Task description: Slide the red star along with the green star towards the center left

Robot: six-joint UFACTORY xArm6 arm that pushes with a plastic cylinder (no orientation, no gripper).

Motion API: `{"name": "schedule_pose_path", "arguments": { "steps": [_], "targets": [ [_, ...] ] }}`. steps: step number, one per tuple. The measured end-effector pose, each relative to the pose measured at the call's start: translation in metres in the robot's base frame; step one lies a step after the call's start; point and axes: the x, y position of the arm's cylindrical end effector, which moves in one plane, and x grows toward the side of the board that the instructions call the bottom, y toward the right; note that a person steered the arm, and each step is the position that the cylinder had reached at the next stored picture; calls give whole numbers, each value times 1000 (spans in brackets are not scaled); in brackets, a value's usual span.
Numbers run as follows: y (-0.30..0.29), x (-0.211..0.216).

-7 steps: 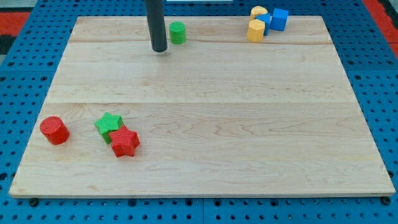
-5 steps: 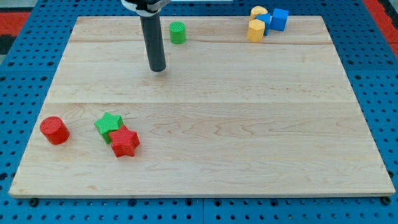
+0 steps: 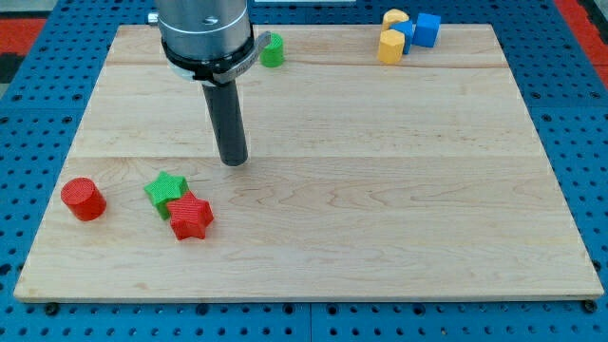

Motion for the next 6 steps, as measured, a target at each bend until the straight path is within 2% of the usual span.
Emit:
{"name": "schedule_pose_path", "arguments": {
  "steps": [2, 3, 4, 5, 6],
  "targets": [
    [-3, 0],
    [14, 11],
    [89, 25],
    [139, 69],
    [145, 112]
  ]
}}
